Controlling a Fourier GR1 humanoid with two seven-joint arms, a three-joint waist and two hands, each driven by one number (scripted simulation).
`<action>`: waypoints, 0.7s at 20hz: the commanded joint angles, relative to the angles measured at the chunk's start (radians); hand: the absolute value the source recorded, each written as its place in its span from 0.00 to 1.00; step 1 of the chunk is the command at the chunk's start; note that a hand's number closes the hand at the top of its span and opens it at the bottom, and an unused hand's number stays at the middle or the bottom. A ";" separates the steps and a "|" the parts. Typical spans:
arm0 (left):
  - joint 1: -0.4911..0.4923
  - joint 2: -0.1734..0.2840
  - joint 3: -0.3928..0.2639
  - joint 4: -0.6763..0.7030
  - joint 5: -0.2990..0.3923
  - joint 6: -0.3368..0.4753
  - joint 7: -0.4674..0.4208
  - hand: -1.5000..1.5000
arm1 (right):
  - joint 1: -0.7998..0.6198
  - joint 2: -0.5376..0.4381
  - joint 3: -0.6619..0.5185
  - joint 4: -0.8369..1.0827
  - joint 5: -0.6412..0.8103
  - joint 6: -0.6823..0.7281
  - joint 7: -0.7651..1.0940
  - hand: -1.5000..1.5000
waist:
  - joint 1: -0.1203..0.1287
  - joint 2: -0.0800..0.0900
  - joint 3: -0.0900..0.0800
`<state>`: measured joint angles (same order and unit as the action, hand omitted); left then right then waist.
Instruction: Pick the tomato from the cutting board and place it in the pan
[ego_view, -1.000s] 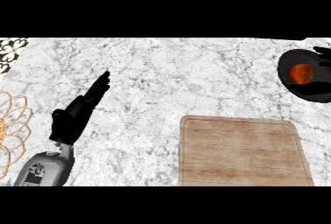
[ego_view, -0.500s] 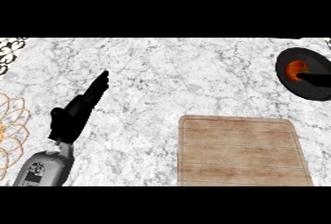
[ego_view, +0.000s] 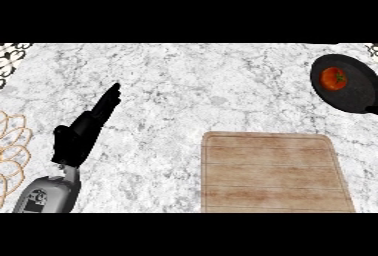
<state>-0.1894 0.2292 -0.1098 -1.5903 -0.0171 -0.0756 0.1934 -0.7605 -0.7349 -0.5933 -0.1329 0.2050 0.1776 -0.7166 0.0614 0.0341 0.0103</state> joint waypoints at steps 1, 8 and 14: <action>-0.007 -0.018 -0.008 0.016 -0.009 0.010 0.003 0.50 | 0.065 -0.022 -0.012 -0.021 -0.013 0.091 -0.119 0.00 | -0.010 -0.001 0.000; 0.033 0.006 0.024 0.023 0.001 -0.009 -0.032 0.50 | 0.178 -0.016 -0.034 -0.006 -0.037 0.170 -0.225 0.00 | -0.017 -0.009 -0.002; 0.056 -0.004 0.013 -0.026 0.003 -0.009 0.006 0.50 | 0.228 -0.028 -0.024 -0.030 -0.033 0.201 -0.256 0.00 | -0.021 -0.017 -0.003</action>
<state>-0.1682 0.2278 -0.0935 -1.5999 -0.0145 -0.0810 0.1966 -0.5788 -0.7624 -0.6204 -0.1574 0.1719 0.3024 -0.8795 0.0453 0.0216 0.0086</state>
